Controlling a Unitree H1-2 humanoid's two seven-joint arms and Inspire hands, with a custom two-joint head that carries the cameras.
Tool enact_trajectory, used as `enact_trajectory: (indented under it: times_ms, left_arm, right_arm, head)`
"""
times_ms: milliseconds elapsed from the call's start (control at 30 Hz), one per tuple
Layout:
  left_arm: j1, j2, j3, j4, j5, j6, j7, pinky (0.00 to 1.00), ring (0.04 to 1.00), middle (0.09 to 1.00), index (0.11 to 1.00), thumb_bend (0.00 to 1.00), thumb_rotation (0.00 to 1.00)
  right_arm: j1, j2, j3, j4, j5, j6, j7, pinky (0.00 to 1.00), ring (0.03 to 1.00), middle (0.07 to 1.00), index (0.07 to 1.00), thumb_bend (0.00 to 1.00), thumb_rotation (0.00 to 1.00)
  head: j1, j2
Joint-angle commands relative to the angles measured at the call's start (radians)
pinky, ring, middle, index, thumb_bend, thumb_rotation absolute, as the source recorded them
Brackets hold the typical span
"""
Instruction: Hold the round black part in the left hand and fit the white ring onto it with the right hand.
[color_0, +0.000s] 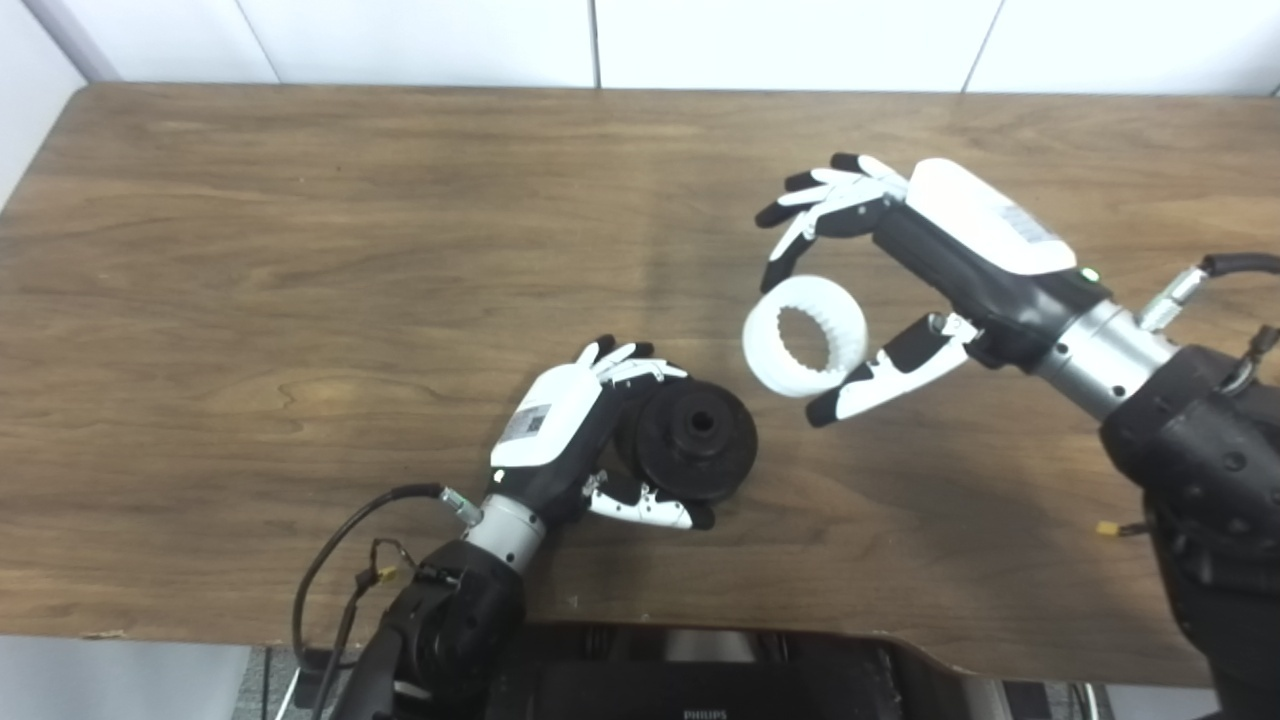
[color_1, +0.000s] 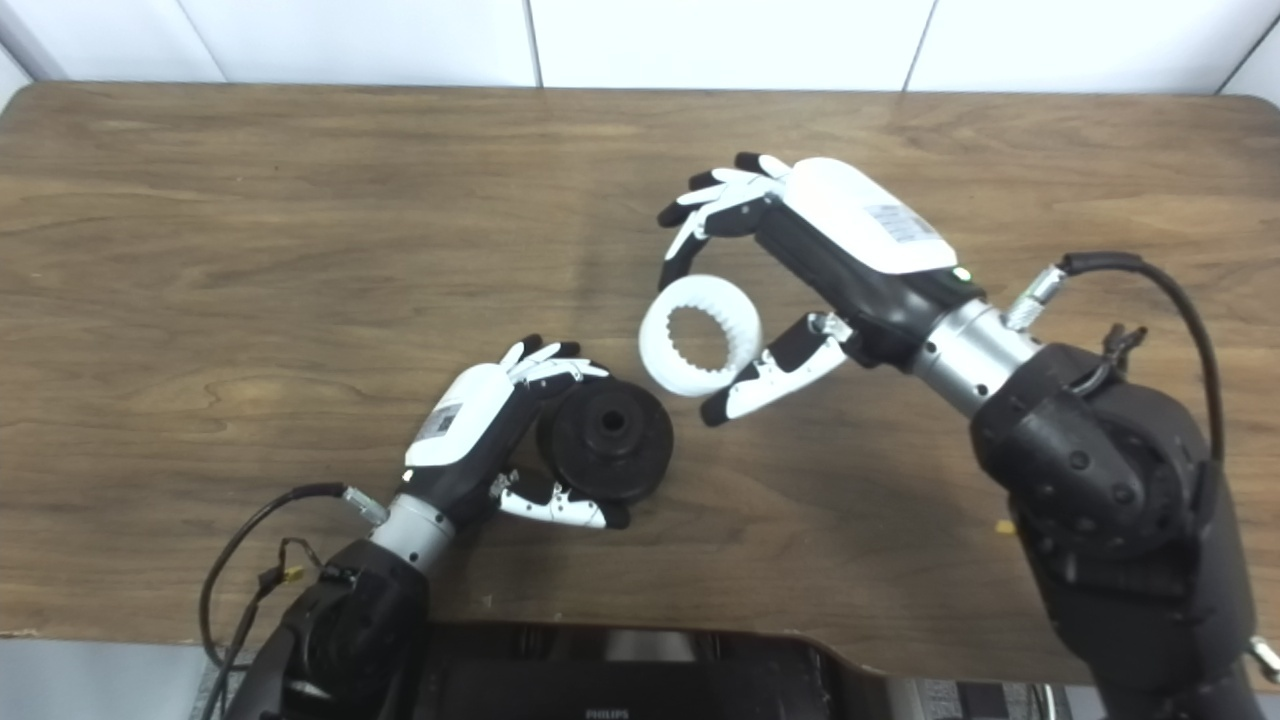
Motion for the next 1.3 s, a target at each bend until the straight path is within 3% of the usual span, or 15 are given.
enact_trajectory:
  times_ms: [0,500,800,1033,1267]
  left_arm:
    - [-0.008,0.004,0.002,-0.025,-0.012,0.004,-0.015,1.00,0.926,0.819,0.486,0.52,0.07]
    - [-0.004,0.017,0.009,-0.029,-0.021,-0.005,-0.021,1.00,0.921,0.825,0.486,0.52,0.07]
    - [-0.003,0.014,0.011,-0.041,-0.031,0.010,-0.035,1.00,0.922,0.824,0.486,0.52,0.07]
    - [-0.002,0.015,0.013,-0.052,-0.025,0.015,-0.043,1.00,0.922,0.827,0.486,0.52,0.07]
    - [0.000,0.014,0.013,-0.058,-0.028,0.014,-0.045,1.00,0.921,0.821,0.486,0.52,0.07]
  right_arm:
    - [-0.020,0.014,0.002,-0.034,-0.015,0.002,0.009,1.00,0.909,0.810,0.481,0.53,0.14]
    - [0.009,0.071,0.146,0.011,-0.120,-0.047,0.035,1.00,0.925,0.816,0.481,0.53,0.14]
    - [0.044,0.068,0.168,0.072,-0.151,-0.124,0.016,1.00,0.938,0.820,0.482,0.53,0.14]
    - [0.059,0.061,0.168,0.137,-0.177,-0.214,-0.023,1.00,0.931,0.816,0.482,0.53,0.14]
    - [0.065,0.069,0.156,0.189,-0.182,-0.260,-0.063,1.00,0.930,0.818,0.482,0.53,0.14]
  head:
    - [-0.001,0.001]
    - [-0.022,-0.006]
    - [-0.022,-0.002]
    - [-0.019,0.000]
    - [-0.016,0.000]
